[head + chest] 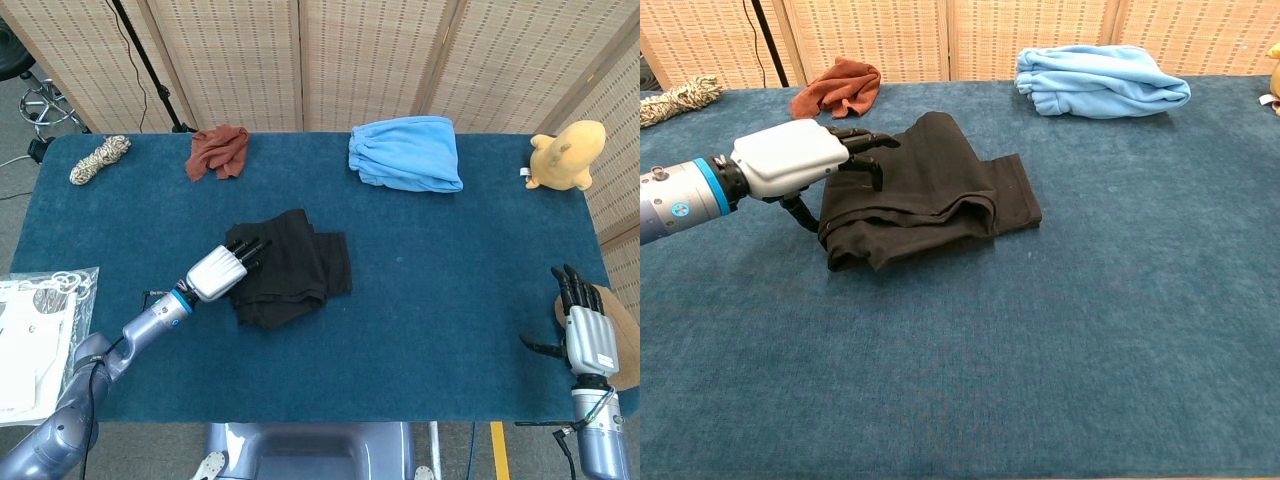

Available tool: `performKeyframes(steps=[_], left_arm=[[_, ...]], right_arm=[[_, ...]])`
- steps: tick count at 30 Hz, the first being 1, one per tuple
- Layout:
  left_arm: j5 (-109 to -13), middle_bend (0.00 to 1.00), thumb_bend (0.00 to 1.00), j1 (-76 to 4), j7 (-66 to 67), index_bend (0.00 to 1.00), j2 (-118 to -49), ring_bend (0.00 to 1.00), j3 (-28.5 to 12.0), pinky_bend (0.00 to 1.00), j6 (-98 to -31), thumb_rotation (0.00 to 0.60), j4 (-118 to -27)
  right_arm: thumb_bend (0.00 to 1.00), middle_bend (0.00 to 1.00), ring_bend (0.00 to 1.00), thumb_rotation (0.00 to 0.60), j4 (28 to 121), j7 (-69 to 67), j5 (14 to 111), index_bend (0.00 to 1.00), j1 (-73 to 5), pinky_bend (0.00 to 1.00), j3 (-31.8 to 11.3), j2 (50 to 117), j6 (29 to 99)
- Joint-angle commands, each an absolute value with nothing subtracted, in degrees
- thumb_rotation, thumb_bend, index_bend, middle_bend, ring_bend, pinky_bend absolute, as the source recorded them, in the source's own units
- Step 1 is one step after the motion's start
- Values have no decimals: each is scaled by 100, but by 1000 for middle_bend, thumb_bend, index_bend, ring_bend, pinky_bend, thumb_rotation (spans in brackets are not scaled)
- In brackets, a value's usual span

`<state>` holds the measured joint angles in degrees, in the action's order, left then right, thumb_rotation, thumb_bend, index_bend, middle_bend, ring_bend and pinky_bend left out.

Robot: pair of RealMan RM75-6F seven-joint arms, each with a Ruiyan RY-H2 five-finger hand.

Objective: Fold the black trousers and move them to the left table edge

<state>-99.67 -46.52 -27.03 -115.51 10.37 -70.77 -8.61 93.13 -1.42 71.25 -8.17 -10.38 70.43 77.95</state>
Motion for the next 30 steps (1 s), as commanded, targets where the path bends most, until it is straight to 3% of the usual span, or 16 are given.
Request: performKeyframes(steps=[1,5,10,18,26,30], left_arm=[[-9954,58,133,-4663,-2724,200,-11581,100,1024,275,-7064,600,-868],[-9984,119,133,-4680,-2705,207,-11607,184,1053,275,-7073,600,-835],[-9990,302,133,-4719,-2641,276,-11610,282,1059,283,-7042,600,-822],[-9989,316,147,-4782,-2485,314,-11648,304,1060,342,-6923,600,-808],[-9959,315,439,-4850,-2370,339,-11685,368,1027,435,-6886,600,-801],[-9980,368,556,-4868,-2394,387,-11679,412,1049,488,-6885,600,-814]], right_arm=[[0,0,0,600,9319,-140,7128,61,-815,25,-1036,7040,7798],[0,0,0,600,9326,-142,7127,61,-811,26,-1040,7034,7806],[0,0,0,600,9334,-145,7134,61,-811,26,-1038,7030,7807],[0,0,0,600,9355,-157,7148,62,-807,26,-1031,7022,7810],[0,0,0,600,9378,-167,7150,62,-806,25,-1033,7012,7812],[0,0,0,600,9385,-185,7150,62,-803,26,-1032,7000,7807]])
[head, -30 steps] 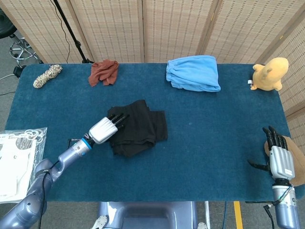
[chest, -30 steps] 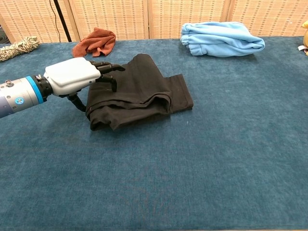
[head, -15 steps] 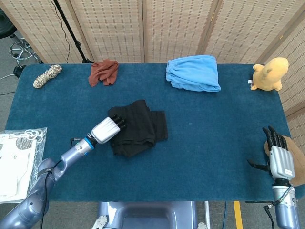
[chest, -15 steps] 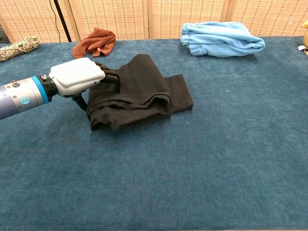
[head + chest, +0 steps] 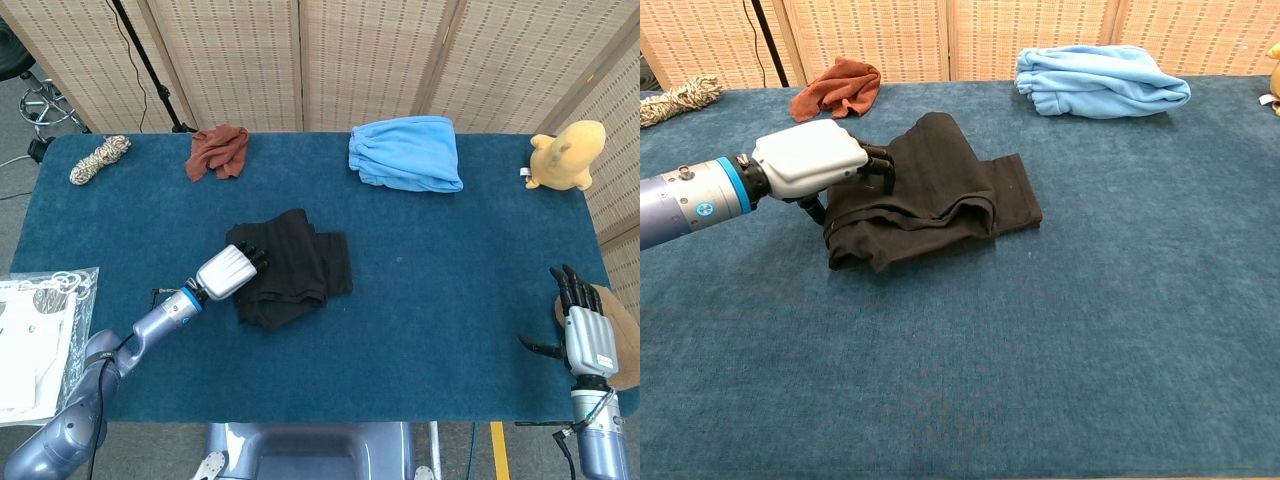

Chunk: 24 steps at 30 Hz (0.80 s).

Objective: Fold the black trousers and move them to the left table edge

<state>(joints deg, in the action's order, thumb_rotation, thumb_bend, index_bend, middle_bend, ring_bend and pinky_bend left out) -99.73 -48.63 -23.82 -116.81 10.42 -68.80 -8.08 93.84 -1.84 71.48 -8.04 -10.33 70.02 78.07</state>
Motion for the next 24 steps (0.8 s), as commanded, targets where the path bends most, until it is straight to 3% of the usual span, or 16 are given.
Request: performKeyframes(steps=[1,10,18,24], left_arm=[[-9982,388,602,-4870,-2400,404,-11679,424,1052,503,-6892,600,-816],[-10056,584,996,-4905,-2477,614,-11689,569,1117,663,-7049,600,-807],[-10072,720,1000,-4923,-2512,767,-11665,680,1120,772,-7269,600,-764],[-10051,744,1000,-4942,-2539,789,-11627,702,1096,793,-7356,600,-751]], right_arm=[[0,0,0,600,9386,-185,7152,62,-803,26,-1031,7000,7807],[0,0,0,600,9411,-192,7178,63,-798,26,-1024,6987,7821],[0,0,0,600,9426,-218,7184,64,-797,26,-1018,6972,7809],[0,0,0,600,9432,-225,7205,64,-799,25,-1009,6977,7810]])
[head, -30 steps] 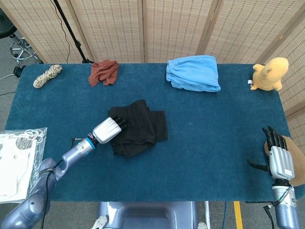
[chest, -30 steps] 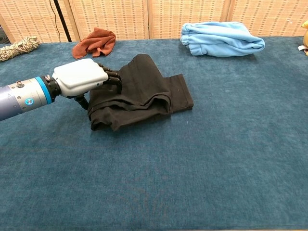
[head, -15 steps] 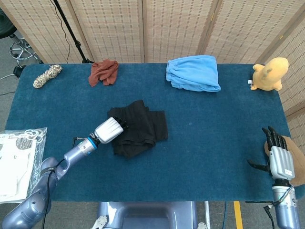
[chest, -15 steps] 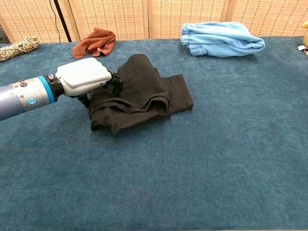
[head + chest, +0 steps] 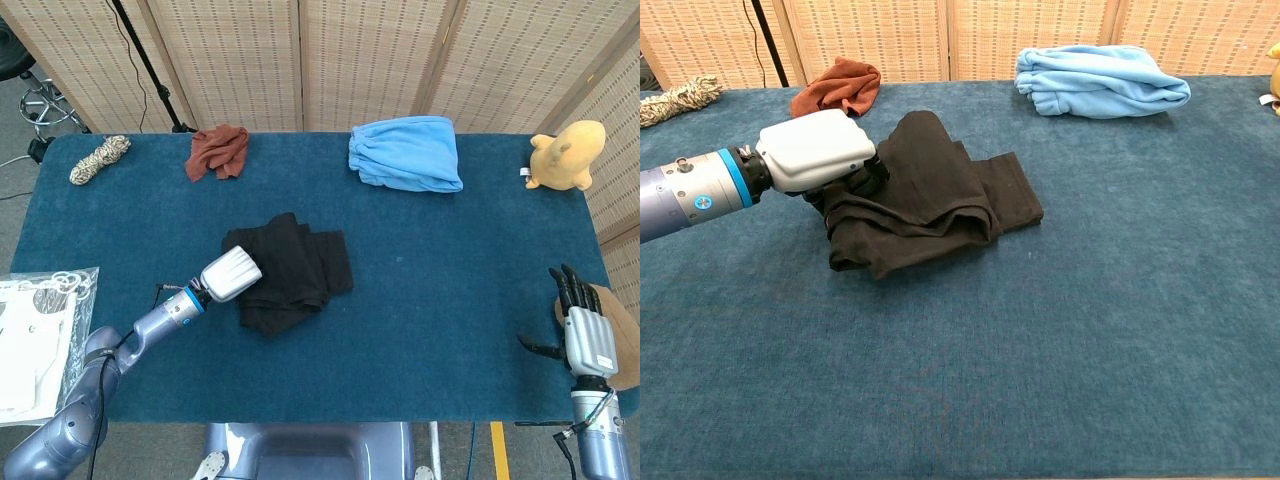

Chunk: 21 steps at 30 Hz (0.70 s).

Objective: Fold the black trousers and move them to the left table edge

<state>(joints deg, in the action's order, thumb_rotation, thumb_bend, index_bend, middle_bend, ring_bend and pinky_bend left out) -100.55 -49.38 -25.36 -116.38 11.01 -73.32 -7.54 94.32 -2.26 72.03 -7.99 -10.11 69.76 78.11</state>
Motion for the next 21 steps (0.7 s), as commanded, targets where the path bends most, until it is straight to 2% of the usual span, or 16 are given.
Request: performKeyframes(steps=[1,14,21], left_arm=[[-10044,747,1000,-4943,-2546,791,-11622,705,1088,795,-7372,600,-753],[-9950,771,1000,-4843,-2683,794,-11281,725,986,810,-7843,600,-792],[-9919,772,1000,-4502,-2887,794,-10884,726,957,813,-8489,600,-916]], right_arm=[[0,0,0,600,9435,-228,7206,64,-799,25,-1006,6976,7806],[0,0,0,600,9429,-258,7217,66,-808,26,-1006,6982,7796],[0,0,0,600,9454,-233,7233,66,-807,25,-986,6994,7799]])
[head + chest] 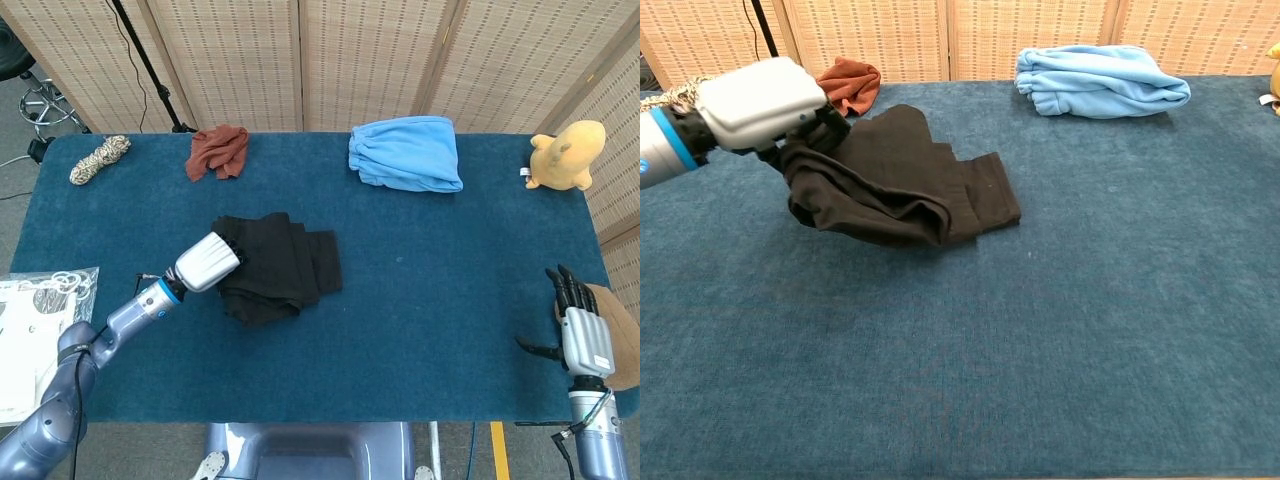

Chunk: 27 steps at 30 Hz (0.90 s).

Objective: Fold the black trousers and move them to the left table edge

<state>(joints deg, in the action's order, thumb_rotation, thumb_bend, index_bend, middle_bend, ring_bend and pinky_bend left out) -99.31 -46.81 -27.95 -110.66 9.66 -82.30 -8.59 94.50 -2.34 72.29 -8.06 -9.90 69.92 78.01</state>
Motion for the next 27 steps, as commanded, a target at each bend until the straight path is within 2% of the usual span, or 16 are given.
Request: performKeyframes(steps=[1,27], left_arm=[[-9917,772,1000,-4458,-2909,794,-10840,726,957,813,-8544,600,-929],[-9831,772,1000,-2369,-3588,795,-9415,726,1043,813,-9976,600,-1011]], right_arm=[[0,0,0,600,9456,-233,7235,66,-808,26,-985,6994,7796],[0,0,0,600,9464,-84,7289,66,-844,26,-862,7091,7696]])
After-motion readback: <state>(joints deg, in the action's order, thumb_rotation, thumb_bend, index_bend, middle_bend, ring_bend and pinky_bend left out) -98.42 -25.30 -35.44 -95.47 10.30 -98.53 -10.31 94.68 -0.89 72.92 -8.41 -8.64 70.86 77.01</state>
